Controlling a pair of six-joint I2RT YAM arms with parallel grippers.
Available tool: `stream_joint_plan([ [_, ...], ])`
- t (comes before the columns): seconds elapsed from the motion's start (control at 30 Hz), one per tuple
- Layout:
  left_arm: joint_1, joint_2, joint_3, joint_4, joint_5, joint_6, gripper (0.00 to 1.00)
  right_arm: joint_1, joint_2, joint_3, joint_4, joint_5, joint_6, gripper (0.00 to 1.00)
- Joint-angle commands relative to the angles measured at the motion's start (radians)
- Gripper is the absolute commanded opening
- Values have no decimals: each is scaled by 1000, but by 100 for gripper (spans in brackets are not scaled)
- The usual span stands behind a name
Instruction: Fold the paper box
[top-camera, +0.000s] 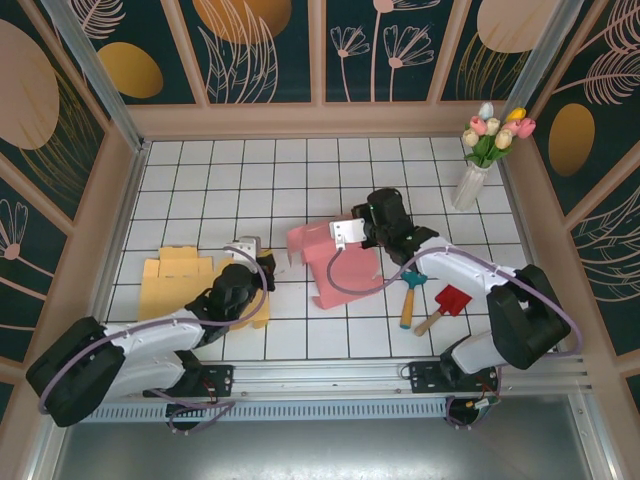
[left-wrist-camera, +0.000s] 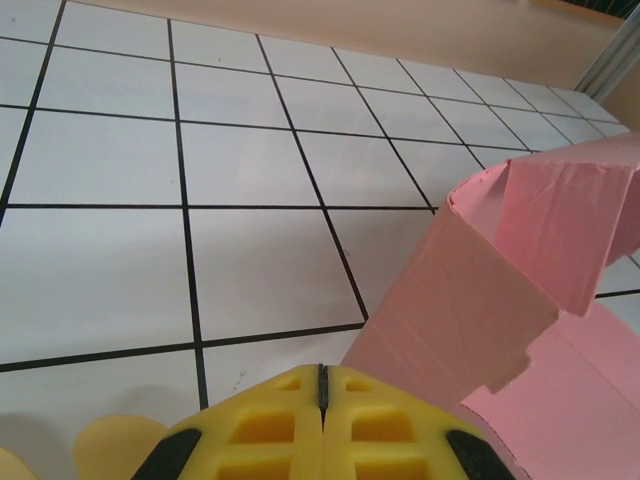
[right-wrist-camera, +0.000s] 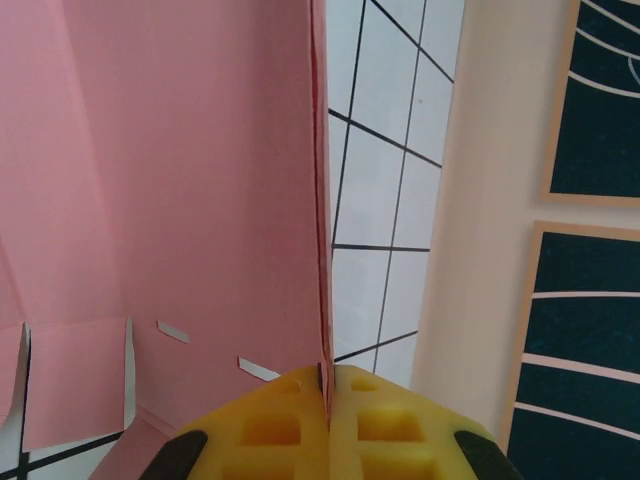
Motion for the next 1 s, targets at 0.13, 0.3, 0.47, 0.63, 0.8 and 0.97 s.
stream_joint_plan([
  [0.13,0,148,7,180,5,95,0,3,28,-103,212,62,-101,0],
  [0.3,0,241,48,215,-1,129,0,3,32,-188,367,85,-173,0],
  [0.47,0,303,67,277,42,157,0,3,51,-211,414,98,-189,0],
  [0.63,0,351,91,294,61,186,0,3,74,-228,426,104,-195,0],
  [0.8,1,399,115,300,87,212,0,4,92,-232,422,107,-204,0],
  [0.97,1,423,127,325,110,222,0,4,101,-222,396,104,-201,0],
])
